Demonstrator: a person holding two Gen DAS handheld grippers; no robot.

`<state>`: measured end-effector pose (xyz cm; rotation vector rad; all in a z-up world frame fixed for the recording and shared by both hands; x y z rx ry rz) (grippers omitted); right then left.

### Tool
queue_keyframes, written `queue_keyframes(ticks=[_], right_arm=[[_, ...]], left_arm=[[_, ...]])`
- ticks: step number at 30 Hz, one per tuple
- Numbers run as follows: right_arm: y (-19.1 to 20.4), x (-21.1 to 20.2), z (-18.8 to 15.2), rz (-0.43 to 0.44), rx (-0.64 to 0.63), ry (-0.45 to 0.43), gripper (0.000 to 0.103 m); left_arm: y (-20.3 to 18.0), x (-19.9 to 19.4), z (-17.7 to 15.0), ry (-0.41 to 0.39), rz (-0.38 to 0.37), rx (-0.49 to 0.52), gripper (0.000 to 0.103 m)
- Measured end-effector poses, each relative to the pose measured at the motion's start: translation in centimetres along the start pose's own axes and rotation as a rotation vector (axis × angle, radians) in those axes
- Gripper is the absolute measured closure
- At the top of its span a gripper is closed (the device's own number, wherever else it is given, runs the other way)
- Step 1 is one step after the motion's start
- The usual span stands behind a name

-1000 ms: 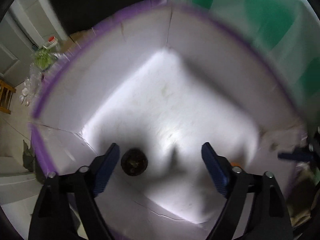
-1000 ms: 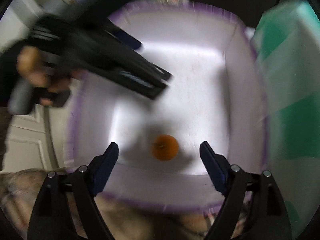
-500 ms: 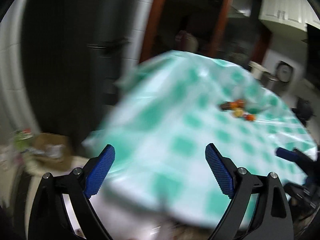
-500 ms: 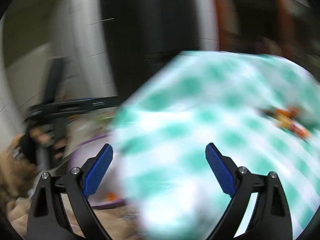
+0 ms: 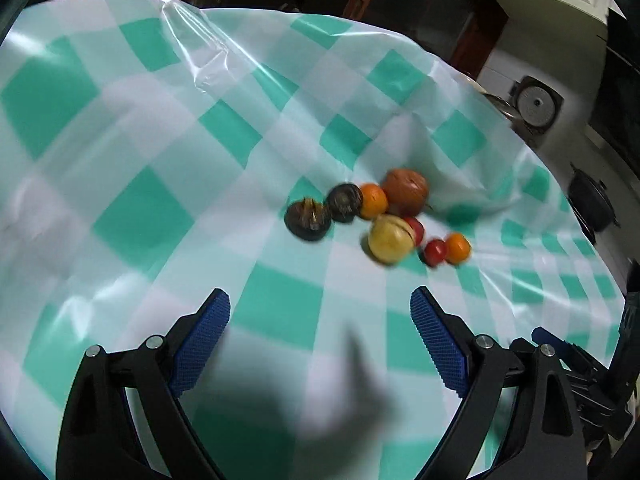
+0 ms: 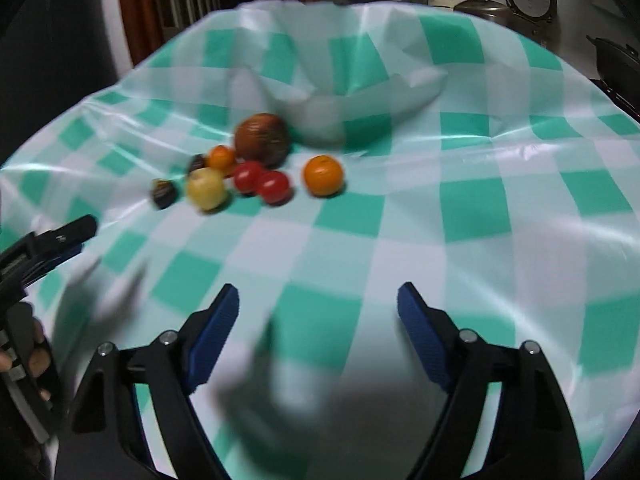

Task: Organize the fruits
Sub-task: 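Grasp another mangosteen with the left tool while the right tool grasps an orange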

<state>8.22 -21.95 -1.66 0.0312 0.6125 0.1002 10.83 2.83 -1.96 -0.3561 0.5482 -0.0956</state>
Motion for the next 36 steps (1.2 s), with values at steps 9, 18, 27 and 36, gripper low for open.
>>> queue_keyframes(ticks=[9, 18, 27, 36], right_arm=[[-1.0, 7.8, 4.4, -0.012, -0.057, 0.103, 0.039], [-0.3, 12.2, 6.2, -0.03, -0.116, 0.143, 0.046], [-1.6, 11.4, 7.1, 0.009, 0.007, 0.05, 0.061], [-5.1, 11.3, 7.6, 0.069, 0.246, -0.038, 0.061]], left_arm=[[0.5, 0.9, 0.3, 0.003, -0.023, -0.016, 0.014], [0.2, 1.3, 0.2, 0.021, -0.038, -0.009, 0.014], [-0.1, 2.3, -0.4, 0.087, -0.042, 0.007, 0.014], [-0.9, 4.5, -0.7, 0.182, 0.021, 0.092, 0.015]])
Point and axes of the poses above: each gripper's, at about its wrist camera, not at the fingertips, and x roughly the way its jaws point, y to its left, z to its top, the point moved 6 cm from there along x, roughly the way its jaws point, and after that the axes turned 10 degrees about -y, right-handed, at the moved point
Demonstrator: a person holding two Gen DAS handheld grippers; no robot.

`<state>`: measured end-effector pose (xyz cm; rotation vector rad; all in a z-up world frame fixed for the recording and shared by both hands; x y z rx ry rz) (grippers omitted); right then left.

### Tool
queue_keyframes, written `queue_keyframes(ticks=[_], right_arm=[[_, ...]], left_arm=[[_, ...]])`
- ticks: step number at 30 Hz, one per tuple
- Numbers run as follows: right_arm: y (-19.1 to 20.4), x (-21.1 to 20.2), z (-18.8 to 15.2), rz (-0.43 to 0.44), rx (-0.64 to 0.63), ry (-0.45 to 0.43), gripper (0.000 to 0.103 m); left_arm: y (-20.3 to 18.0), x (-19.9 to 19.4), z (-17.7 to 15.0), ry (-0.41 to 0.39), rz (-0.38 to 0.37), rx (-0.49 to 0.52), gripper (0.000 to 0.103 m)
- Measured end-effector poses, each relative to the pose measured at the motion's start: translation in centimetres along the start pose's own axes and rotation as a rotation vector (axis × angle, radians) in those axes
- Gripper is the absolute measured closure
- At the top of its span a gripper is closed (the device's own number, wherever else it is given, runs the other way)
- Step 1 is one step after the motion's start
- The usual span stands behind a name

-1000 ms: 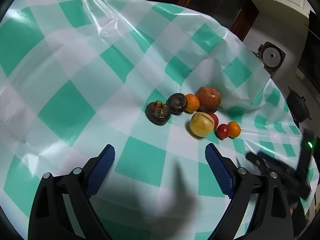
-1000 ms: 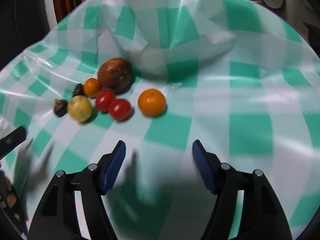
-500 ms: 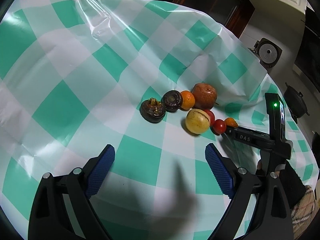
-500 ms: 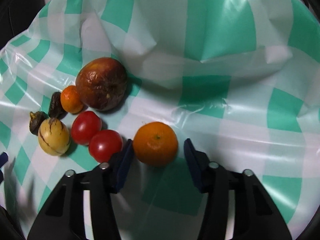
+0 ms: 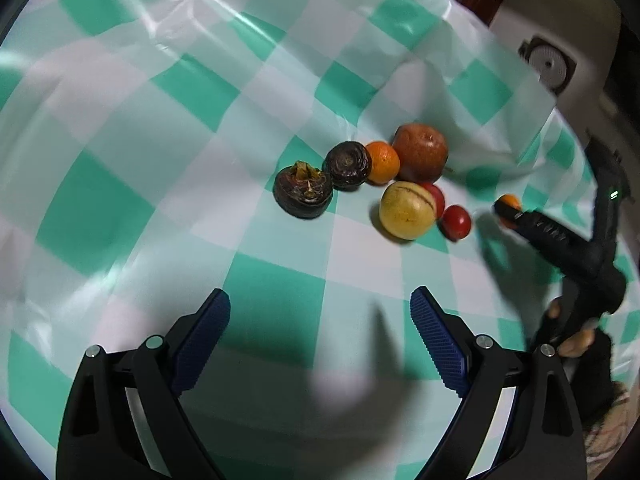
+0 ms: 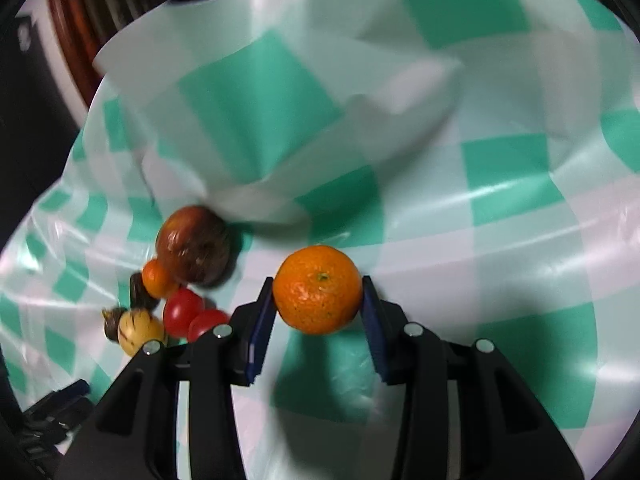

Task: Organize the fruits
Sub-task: 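Grasp another mangosteen with the left tool while the right tool grasps an orange, then carry the mangosteen and orange into the white box with both tools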

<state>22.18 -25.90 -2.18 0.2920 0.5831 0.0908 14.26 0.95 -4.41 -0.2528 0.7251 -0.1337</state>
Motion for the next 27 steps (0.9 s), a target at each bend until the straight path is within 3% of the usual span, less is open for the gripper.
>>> queue_keyframes(ticks=[3, 4, 11, 13, 15, 21, 27], right_arm=[[0.4, 0.3, 0.2, 0.015, -0.008, -0.001, 0.061], [0.3, 0.5, 0.2, 0.015, -0.002, -0.001, 0.061], [0.8, 0.6, -0.3, 0.03, -0.001, 0.003, 0.061], [1.2, 0.8, -0.2, 0.034, -0.001, 0.006, 0.061], [1.1, 0.6, -0.1, 0.042, 0.0, 0.004, 0.061], [0.7, 0.3, -0.2, 0.038, 0.011, 0.006, 0.061], [0.2, 0.4, -0.2, 0.016, 0.023, 0.018, 0.061]], left_arm=[[-0.6, 1.7, 1.4, 0.003, 0.079, 0.116, 0.018], [-0.8, 2.3, 2.0, 0.005, 0.095, 0.149, 0.024], [-1.1, 6.6, 4.4, 0.053, 0.138, 0.266, 0.043], [-1.2, 6.6, 4.6, 0.046, 0.127, 0.276, 0.062], [-1.3, 6.3, 4.4, 0.039, 0.114, 0.275, 0.063], [-1.7, -0.7, 1.9, -0.066, 0.035, 0.208, 0.063], [-0.6, -9.3, -2.2, -0.15, 0.025, 0.165, 0.063]])
Point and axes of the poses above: each gripper's, at about its wrist camera, not at the fingertips, and x roughly the way its jaws point, y to its left, z to its top, the point moved 6 cm from there along x, roughly the way its jaws point, and after that the axes turned 10 degrees about -y, right-handed, at the moved point
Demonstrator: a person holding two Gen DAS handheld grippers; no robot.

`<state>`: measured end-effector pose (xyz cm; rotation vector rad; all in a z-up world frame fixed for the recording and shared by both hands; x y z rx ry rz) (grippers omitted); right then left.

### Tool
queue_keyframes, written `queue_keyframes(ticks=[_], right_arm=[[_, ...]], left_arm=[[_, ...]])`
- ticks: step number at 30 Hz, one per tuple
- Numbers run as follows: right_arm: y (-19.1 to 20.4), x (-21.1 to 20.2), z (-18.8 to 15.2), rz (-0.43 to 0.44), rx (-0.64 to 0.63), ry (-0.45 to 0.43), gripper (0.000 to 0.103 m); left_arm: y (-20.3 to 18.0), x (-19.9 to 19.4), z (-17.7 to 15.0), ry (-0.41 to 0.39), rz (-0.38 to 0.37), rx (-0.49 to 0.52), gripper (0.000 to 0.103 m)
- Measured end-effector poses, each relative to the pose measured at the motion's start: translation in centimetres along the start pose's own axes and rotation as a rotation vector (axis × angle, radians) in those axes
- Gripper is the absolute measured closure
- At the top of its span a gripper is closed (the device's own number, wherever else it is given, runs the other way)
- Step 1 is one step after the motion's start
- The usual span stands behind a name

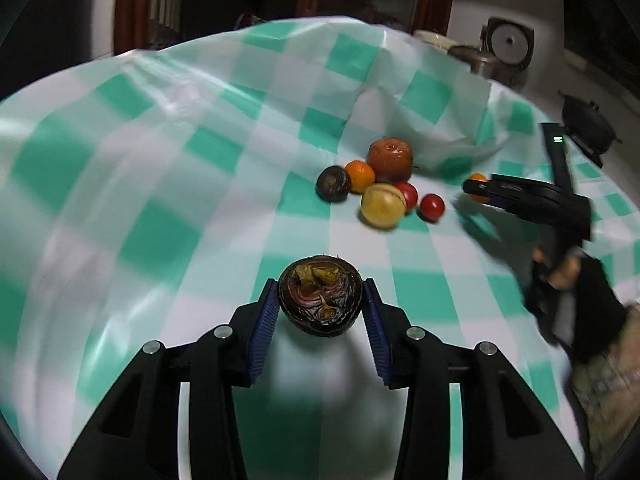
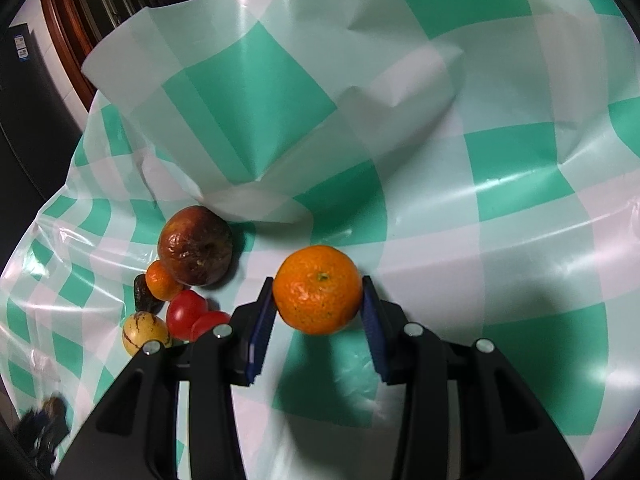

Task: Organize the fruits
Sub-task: 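Carry the mangosteen and orange into the white box with both tools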

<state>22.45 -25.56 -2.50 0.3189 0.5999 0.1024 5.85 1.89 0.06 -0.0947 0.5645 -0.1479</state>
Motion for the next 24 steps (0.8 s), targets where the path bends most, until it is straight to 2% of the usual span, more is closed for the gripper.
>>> queue_keyframes(ticks=[7, 9, 11, 18, 24], right_arm=[[0.4, -0.8, -0.4, -0.011, -0.012, 0.008, 0.061], [0.5, -1.8, -1.3, -0.05, -0.005, 0.031, 0.061], [1.5, -3.2, -2.7, -0.023, -0.001, 0.043, 0.061], [8.2, -9.1, -9.3, 0.049, -0.156, 0.091, 0.061], [15.6, -15.1, -16.0, 0.196, -0.207, 0.146, 0.061]], left_arm=[[2.3, -6.1, -3.9, -0.009, 0.039, -0.023, 0.063], [3.4, -7.5, -5.0, -0.007, 0.057, -0.011, 0.063], [4.7, -9.3, -6.1, -0.011, 0.084, -0.001, 0.063], [8.7, -14.4, -9.0, -0.025, 0.116, -0.061, 0.063], [10.8, -18.0, -11.8, -0.023, 0.151, -0.082, 0.062]])
Point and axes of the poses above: each gripper's, at about its wrist camera, not at the fingertips, and x roughly the way its jaws point, y to its left, z to its top, the point moved 6 cm from there along x, roughly the way its jaws point, and after that the axes turned 10 degrees about -y, right-handed, at the moved point
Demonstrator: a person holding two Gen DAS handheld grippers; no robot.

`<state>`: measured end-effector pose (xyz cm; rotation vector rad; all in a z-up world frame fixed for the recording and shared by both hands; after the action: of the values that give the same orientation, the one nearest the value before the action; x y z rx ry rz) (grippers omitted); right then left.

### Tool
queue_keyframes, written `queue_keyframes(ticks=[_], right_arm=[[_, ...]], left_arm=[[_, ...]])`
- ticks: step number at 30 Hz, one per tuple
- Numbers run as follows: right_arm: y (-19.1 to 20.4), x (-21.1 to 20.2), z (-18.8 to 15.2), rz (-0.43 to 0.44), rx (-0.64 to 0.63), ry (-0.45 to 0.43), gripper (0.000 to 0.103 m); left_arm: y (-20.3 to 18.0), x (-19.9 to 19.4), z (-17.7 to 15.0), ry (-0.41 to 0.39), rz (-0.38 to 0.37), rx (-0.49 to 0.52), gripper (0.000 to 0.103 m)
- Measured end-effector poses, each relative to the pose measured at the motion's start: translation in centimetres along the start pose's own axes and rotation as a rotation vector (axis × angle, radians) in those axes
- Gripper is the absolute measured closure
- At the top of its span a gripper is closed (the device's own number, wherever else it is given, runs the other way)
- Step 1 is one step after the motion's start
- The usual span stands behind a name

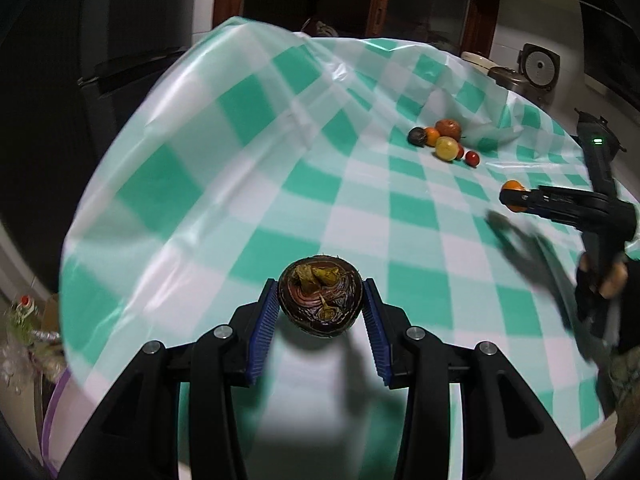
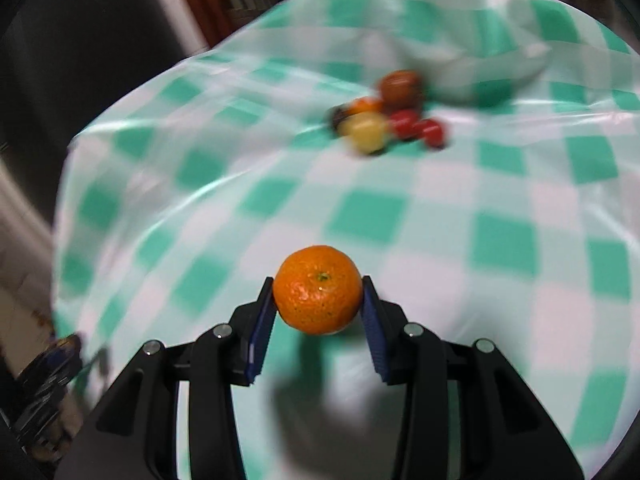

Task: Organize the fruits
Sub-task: 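Carry the mangosteen and orange into the white box with both tools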

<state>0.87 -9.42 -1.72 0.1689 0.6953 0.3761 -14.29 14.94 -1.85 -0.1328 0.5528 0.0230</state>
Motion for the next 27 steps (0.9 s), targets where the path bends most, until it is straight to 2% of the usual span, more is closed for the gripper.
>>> queue_keyframes(ticks=[5, 9, 15, 18, 22, 27], right_arm=[[8.7, -2.5, -5.3, 0.121, -0.097, 0.038, 0.061], [15.7, -3.7, -9.2, 0.223, -0.207, 0.082, 0.061], [24.1, -4.9, -13.2, 0.317, -0.405, 0.099, 0.061], [27.0, -5.7, -14.9, 0.38, -0.462, 0.116, 0.061], [31.2, -7.0, -18.7, 0.485, -0.596, 0.152, 0.061], [34.5, -6.4, -24.0, 0.543, -0.733, 0.256, 0.061]], left_arm=[[2.9, -2.5, -2.2, 0.014, 0.054, 0.001, 0.062], [6.2, -5.3, -3.7, 0.012, 0.098, -0.038, 0.062], [10.5, -9.6, -6.1, -0.005, 0.177, -0.076, 0.062], [12.4, -11.5, -7.5, -0.009, 0.225, -0.087, 0.062], [15.4, -12.6, -9.4, 0.005, 0.278, -0.13, 0.062], [19.6, -11.9, -12.8, 0.089, 0.365, -0.176, 0.062]])
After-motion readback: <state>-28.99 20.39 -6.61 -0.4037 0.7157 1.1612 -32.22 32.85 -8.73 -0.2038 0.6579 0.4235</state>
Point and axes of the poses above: each gripper's, at about its wrist camera, not at the fingertips, and x roughly the way its jaws point, y to its left, z to its top, the point moved 6 cm from there along x, roughly the way its jaws point, and after that the axes turned 10 degrees about -y, right-handed, at the moved point
